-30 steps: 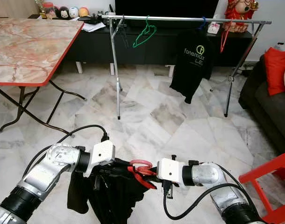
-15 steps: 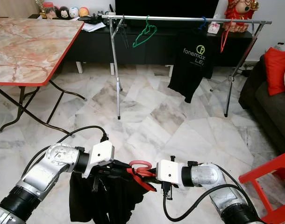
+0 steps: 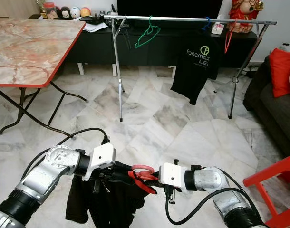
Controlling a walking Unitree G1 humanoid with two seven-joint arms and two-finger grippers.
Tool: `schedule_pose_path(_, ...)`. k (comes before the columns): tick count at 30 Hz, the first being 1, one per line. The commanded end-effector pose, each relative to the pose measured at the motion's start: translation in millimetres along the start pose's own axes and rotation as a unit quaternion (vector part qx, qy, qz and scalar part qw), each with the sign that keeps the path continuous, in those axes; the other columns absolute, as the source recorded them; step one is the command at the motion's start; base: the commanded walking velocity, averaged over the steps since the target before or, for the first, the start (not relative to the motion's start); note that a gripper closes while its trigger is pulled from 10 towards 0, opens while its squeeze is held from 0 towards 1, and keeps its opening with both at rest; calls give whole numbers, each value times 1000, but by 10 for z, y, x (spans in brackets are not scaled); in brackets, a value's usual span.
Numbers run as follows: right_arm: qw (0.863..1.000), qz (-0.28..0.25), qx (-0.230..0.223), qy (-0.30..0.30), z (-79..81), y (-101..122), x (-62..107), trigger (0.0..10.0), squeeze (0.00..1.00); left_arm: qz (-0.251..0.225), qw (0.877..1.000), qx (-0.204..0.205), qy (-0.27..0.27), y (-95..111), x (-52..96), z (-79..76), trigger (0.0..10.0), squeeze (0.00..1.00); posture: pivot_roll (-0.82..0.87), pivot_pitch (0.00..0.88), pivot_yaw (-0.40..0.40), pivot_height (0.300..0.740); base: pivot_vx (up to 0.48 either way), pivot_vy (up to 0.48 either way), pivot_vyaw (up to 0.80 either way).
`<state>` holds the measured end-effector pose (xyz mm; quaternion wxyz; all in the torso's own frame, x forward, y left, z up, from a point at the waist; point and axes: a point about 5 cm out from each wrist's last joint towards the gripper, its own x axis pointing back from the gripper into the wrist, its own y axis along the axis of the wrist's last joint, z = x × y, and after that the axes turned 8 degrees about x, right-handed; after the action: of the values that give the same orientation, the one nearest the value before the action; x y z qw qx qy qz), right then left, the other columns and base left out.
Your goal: Hang hanger
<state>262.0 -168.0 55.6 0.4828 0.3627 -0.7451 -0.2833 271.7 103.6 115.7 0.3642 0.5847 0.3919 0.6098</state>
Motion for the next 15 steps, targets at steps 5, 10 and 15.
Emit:
schedule_pose_path(5,1000,-8,8,-24,-93,33,41,0,0,-12,1000,-12,-2,102,29,13,10000,1000,-75,0,-70,740,0,0,0)
schedule_pose_path(10,1000,-7,5,-28,-81,16,39,0,0,-19,999,-20,17,146,111,69,10000,1000,-75,0,-71,740,0,0,0)
schedule_pose_path(15,999,-6,-2,-38,-76,0,50,0,0,-21,998,-15,57,150,276,174,10000,1000,-74,0,-68,740,0,0,0)
